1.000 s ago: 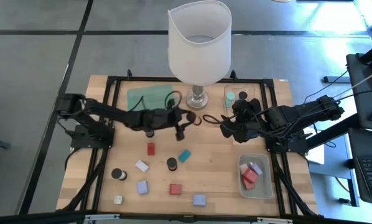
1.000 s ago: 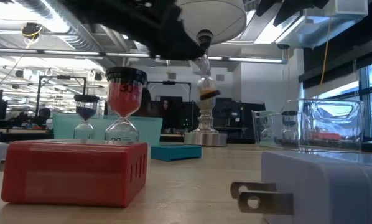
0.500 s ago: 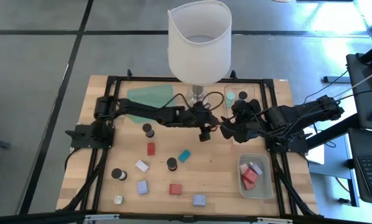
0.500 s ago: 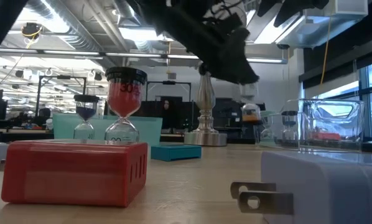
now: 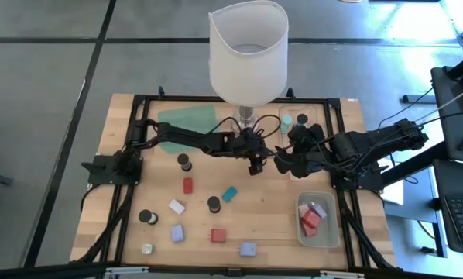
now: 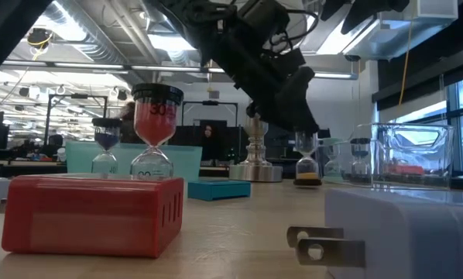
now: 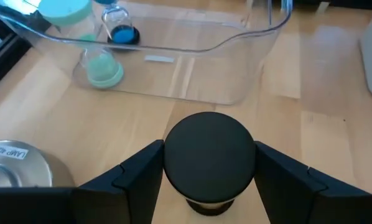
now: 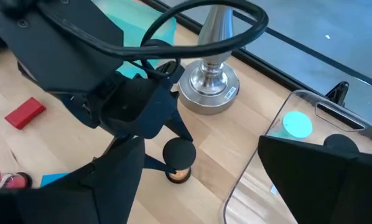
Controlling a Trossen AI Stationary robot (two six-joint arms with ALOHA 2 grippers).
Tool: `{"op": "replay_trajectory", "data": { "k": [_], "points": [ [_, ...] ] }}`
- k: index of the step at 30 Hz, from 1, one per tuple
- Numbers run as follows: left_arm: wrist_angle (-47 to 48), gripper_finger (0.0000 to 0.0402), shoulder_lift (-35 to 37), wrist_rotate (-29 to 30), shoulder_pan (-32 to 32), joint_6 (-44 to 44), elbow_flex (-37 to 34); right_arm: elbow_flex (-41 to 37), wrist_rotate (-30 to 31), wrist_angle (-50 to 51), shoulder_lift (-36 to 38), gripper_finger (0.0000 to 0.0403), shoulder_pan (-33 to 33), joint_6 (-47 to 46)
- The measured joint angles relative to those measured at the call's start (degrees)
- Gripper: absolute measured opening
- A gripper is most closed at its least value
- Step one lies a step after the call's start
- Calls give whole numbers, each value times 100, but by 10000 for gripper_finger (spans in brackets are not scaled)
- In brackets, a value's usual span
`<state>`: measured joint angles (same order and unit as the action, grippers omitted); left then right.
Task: Pick & Place Office items
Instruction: Move the yellow hourglass to the center of the table, then move the blue hourglass to the center of the table
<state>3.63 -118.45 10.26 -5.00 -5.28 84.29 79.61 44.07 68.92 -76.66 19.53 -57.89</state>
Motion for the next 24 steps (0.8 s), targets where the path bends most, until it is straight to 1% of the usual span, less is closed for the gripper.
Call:
{"op": "replay_trajectory", "data": {
  "k": [8,18,21,24],
  "points": [
    [2,228,0,-57,13,-4,-1,0,0,1,0,318,0,-15],
    [60,276,145,-155,11,-250,0,0,0,-1,0,318,0,-11],
    [205,283,340,-149,11,-248,-2,0,0,3,0,318,0,4],
    [525,281,735,-146,11,-138,-2,-1,2,4,1,318,1,7]
  ]
}}
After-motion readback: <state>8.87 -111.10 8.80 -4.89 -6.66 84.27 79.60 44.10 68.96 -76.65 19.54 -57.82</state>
